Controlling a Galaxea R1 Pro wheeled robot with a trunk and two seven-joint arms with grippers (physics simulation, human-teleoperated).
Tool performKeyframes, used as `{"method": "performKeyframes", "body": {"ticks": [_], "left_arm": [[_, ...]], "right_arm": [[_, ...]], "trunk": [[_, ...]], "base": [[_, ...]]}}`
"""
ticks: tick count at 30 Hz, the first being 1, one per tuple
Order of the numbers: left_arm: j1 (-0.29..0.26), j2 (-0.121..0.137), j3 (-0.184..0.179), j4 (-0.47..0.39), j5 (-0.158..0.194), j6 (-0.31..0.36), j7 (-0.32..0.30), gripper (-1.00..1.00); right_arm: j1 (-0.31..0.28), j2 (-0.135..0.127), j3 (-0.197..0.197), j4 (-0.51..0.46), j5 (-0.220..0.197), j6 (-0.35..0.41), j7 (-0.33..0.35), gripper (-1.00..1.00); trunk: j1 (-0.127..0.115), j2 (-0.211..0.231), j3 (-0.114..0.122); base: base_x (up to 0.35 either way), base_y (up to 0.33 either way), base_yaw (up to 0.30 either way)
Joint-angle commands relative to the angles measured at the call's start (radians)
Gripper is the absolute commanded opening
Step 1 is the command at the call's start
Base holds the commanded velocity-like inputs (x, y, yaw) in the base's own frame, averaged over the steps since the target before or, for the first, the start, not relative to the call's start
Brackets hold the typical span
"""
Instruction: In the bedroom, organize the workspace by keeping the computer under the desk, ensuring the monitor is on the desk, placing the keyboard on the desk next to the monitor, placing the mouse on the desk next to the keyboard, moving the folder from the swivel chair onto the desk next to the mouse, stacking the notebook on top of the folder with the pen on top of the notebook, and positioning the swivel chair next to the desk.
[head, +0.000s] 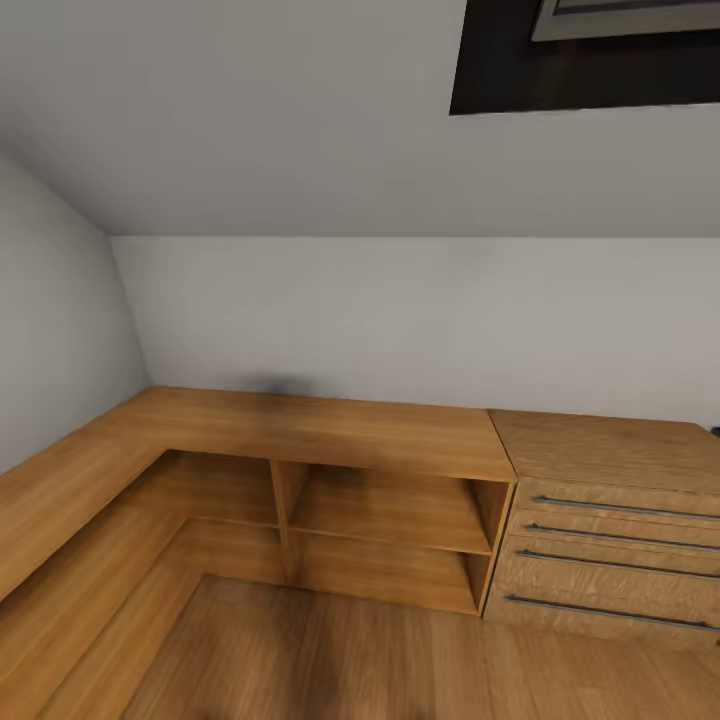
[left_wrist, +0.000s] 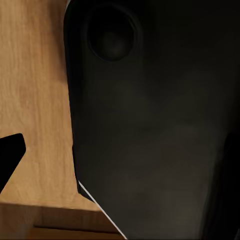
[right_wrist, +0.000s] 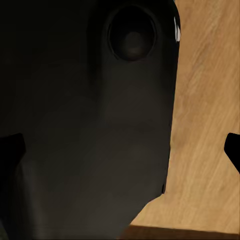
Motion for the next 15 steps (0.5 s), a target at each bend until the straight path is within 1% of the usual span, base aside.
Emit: {"method": "performKeyframes", "body": {"ticks": [1, 3, 5, 9, 15], "left_arm": [[0.0, 0.0, 0.0, 0.0, 0.0, 0.0, 0.0, 1.0], [-0.002, -0.011, -0.002, -0.011, -0.005, 0.005, 0.001, 1.0], [-0.002, -0.023, -0.002, -0.02, -0.005, 0.005, 0.001, 1.0], [-0.002, -0.041, -0.003, -0.021, -0.005, 0.005, 0.002, 1.0], [-0.002, -0.047, -0.003, -0.021, -0.005, 0.005, 0.002, 1.0]], "right_arm": [[0.0, 0.0, 0.0, 0.0, 0.0, 0.0, 0.0, 1.0], [-0.012, 0.011, -0.006, -0.007, -0.001, -0.009, -0.003, 1.0], [-0.017, 0.023, -0.006, -0.006, -0.001, -0.009, -0.003, 1.0], [-0.018, 0.031, -0.005, -0.008, -0.003, -0.01, -0.003, 1.0], [-0.018, 0.036, -0.005, -0.008, -0.004, -0.013, -0.003, 1.0]], "trunk": [[0.0, 0.0, 0.0], [0.0, 0.0, 0.0], [-0.008, 0.014, 0.006], [-0.023, 0.042, 0.018], [-0.046, 0.084, 0.037]], "base": [[0.0, 0.0, 0.0], [0.0, 0.0, 0.0], [0.0, 0.0, 0.0], [0.0, 0.0, 0.0], [0.0, 0.0, 0.0]]}}
